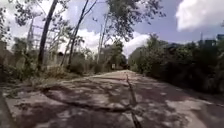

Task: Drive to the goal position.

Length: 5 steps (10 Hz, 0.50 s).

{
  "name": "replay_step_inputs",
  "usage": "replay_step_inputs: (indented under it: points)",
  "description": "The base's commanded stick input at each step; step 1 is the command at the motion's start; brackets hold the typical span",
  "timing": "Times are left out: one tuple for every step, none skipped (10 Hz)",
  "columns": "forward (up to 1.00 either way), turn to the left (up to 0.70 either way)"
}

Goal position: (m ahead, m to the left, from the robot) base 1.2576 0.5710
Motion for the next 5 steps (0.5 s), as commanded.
replay_step_inputs:
  points:
    - [0.50, 0.00]
    - [0.50, -0.15]
    - [0.50, -0.35]
    - [0.50, -0.50]
    - [0.50, -0.50]
